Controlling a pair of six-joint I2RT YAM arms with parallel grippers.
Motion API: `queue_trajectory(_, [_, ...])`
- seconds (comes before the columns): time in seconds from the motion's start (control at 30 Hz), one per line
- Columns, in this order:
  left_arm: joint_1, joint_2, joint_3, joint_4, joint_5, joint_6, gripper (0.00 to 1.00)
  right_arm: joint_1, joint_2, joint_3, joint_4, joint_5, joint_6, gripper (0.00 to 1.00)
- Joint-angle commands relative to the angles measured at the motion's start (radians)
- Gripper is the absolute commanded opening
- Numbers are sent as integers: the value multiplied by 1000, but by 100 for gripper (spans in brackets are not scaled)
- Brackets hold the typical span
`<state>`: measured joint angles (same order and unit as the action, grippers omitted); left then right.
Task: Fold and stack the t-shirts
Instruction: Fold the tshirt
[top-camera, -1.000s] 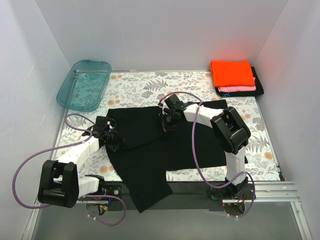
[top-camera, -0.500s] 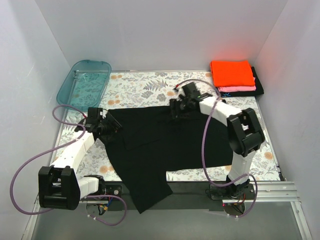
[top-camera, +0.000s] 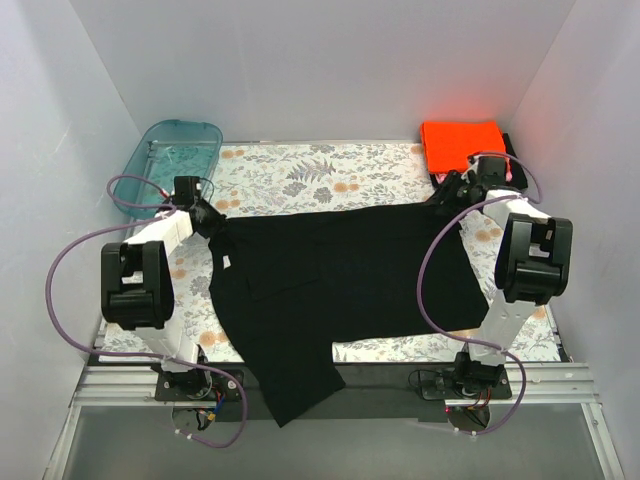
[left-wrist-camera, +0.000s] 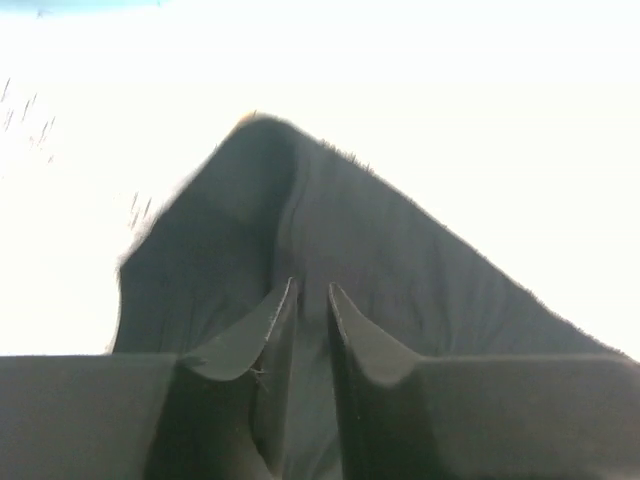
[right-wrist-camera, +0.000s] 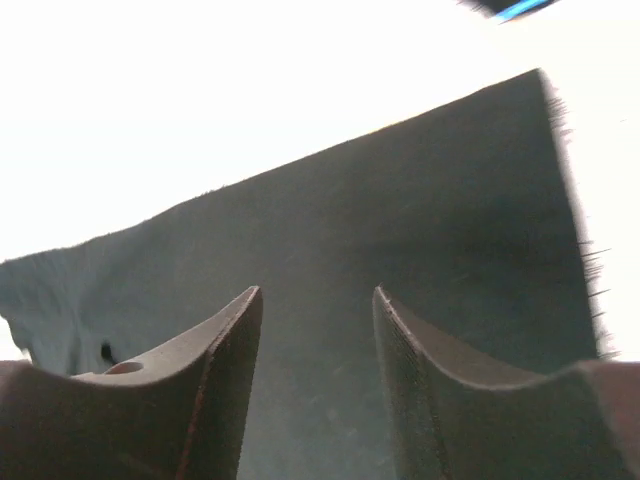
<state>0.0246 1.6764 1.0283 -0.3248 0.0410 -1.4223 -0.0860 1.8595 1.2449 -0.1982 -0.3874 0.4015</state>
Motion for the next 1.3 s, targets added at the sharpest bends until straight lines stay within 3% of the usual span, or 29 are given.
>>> queue_trajectory(0.0, [5, 22, 93, 61, 2, 10, 16, -46, 30, -9, 135, -45, 51, 54])
queue_trajectory(0.23, [0, 123, 87, 113, 39, -18, 13, -113, 107, -51, 263, -73, 117, 50])
queue_trajectory(0.43, [3, 204, 73, 122, -56, 3, 11, -159, 155, -122, 315, -65, 143, 50])
queue_trajectory(0.67, [3, 312, 163, 110, -87, 36, 11, -234, 147, -180, 322, -45, 142, 50])
queue_trajectory(0.9, [1, 371, 305, 107, -67, 71, 15, -242, 130, -108, 304, -60, 109, 52])
queue_trajectory(1.07, [-9, 315, 375, 110, -61, 114, 28, -233, 27, -67, 243, -44, 76, 59])
queue_trajectory(1.2, [-77, 188, 363, 99, -84, 160, 53, -196, -88, -64, 117, 31, 16, 64])
queue_trajectory(1.27, [-116, 80, 319, 75, -130, 177, 60, -152, -169, -76, 15, 80, -7, 66])
